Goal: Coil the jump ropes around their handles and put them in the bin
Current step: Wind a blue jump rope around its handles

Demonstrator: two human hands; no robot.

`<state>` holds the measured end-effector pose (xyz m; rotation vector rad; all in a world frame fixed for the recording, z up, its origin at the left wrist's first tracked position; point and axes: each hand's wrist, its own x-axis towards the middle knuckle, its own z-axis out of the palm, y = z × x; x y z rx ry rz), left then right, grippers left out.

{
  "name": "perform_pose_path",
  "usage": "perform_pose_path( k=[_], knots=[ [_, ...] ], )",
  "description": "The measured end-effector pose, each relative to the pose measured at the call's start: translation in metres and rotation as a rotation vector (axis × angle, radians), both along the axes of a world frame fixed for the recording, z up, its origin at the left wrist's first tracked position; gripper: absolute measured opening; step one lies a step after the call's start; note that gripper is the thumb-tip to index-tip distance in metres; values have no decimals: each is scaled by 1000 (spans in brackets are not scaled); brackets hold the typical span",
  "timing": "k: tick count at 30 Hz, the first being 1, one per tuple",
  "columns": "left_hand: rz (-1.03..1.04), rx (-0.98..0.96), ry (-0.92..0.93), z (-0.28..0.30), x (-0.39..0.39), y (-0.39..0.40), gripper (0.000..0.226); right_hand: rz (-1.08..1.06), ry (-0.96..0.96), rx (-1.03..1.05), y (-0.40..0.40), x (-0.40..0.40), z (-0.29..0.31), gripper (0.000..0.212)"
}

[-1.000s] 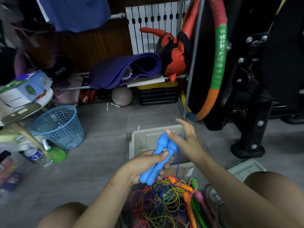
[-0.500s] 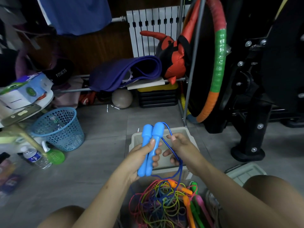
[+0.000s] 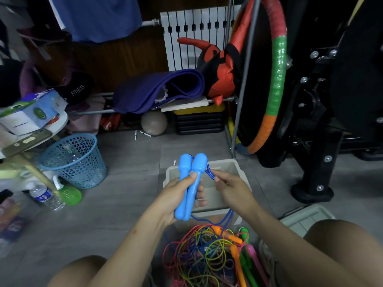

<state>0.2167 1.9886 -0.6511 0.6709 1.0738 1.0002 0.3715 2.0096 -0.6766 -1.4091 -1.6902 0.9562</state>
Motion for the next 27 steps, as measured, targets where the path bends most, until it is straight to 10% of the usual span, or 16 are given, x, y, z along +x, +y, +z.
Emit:
perform_pose_path(
  k=[10, 27],
  knots=[
    [-33, 85, 273, -15, -1, 3, 6, 267, -672, 328, -6, -4, 10, 18],
    [-659, 426, 1018, -3, -7, 2, 20, 378, -516, 373, -11, -2, 29, 6]
  ],
)
